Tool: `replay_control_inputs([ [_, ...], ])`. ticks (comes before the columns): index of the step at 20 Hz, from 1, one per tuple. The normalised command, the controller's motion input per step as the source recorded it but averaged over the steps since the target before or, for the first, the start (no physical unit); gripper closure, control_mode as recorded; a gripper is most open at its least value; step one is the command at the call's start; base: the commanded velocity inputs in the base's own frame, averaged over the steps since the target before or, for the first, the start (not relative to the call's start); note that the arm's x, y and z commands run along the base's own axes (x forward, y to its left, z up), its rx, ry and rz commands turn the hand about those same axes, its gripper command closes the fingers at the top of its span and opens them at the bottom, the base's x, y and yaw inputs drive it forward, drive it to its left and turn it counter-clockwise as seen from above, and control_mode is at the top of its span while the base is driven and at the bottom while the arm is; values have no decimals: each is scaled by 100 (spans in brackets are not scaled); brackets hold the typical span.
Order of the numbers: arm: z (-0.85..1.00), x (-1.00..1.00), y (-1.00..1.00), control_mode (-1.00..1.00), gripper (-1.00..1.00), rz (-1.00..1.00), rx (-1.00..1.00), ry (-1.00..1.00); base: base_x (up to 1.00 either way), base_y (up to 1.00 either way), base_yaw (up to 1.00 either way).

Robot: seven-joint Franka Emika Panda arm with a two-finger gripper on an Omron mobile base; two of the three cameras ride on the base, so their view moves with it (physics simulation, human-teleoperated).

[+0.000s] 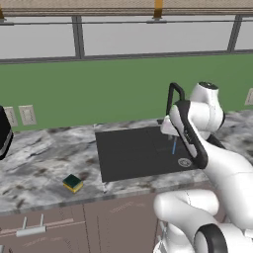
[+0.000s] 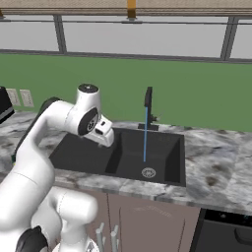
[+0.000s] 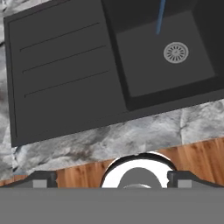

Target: Soak the sponge with water for a few seconds and then drop it inside the sink.

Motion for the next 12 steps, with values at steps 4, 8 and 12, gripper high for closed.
replay_control_inputs([
  [4,0,2,64,-100,-100,5,-4,5,0,0,0],
  [8,0,1,48,-100,-100,8,-2,3,0,0,0],
  [12,-2,-1,44,-100,-100,18,0,0,0,0,0],
])
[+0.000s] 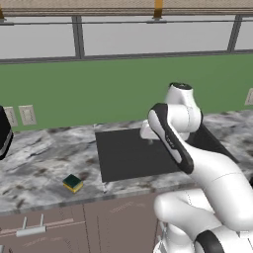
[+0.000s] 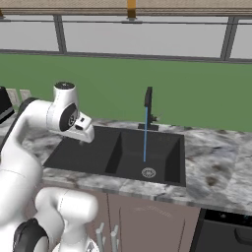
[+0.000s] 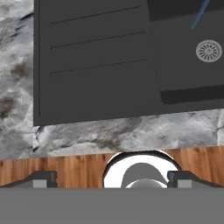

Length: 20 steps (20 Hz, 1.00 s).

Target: Soak the sponge with water for a few seconds and then drop it inside the sink.

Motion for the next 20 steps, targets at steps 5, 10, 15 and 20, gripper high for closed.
replay_control_inputs([
  [5,-2,-6,37,-100,-100,23,0,0,0,0,0],
  [10,0,-4,22,-100,-100,23,0,0,0,0,0],
  [15,-4,-3,30,-100,-100,21,0,0,0,0,0],
  [20,-12,0,35,-100,-100,20,0,0,0,0,0],
])
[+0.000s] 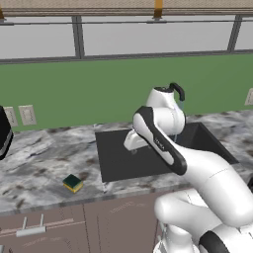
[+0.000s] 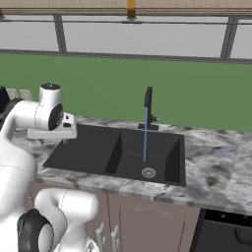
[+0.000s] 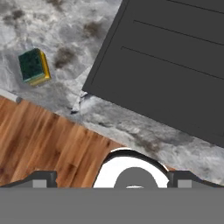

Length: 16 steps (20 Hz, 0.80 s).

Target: Soak the sponge with water for a few seconds and then drop it inside the sink.

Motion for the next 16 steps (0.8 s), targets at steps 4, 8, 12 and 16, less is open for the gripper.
replay_control_inputs([
  [4,-28,1,36,-100,-100,16,0,0,0,0,0],
  [8,-35,14,36,-100,-100,10,0,-1,0,0,0],
  [12,-43,31,34,-100,-100,6,0,-5,0,0,0],
  [16,-34,34,33,-100,-100,4,0,-4,0,0,0],
])
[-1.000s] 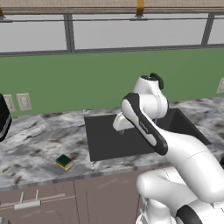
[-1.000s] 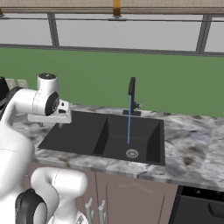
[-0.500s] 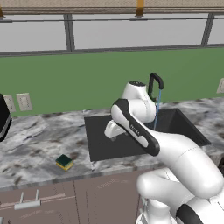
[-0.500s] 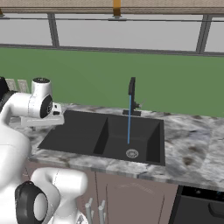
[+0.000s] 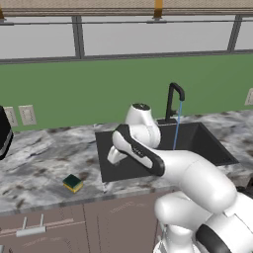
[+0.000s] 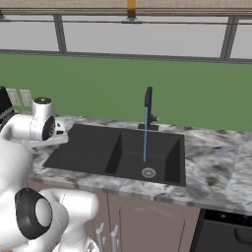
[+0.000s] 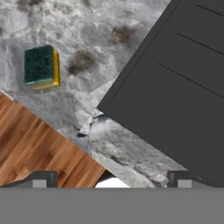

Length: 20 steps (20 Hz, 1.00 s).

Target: Soak the sponge with water for a few seconds and then drop it inside the sink.

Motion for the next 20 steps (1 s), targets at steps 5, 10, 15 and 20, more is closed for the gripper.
replay_control_inputs([
  [5,-15,14,36,-100,-100,0,-4,0,0,0,0],
  [10,-7,3,35,-100,-100,0,-7,1,0,0,0],
  [15,-8,0,29,-100,-100,0,-7,1,0,0,0],
  [20,-16,0,31,-100,-100,0,-5,0,0,0,0],
])
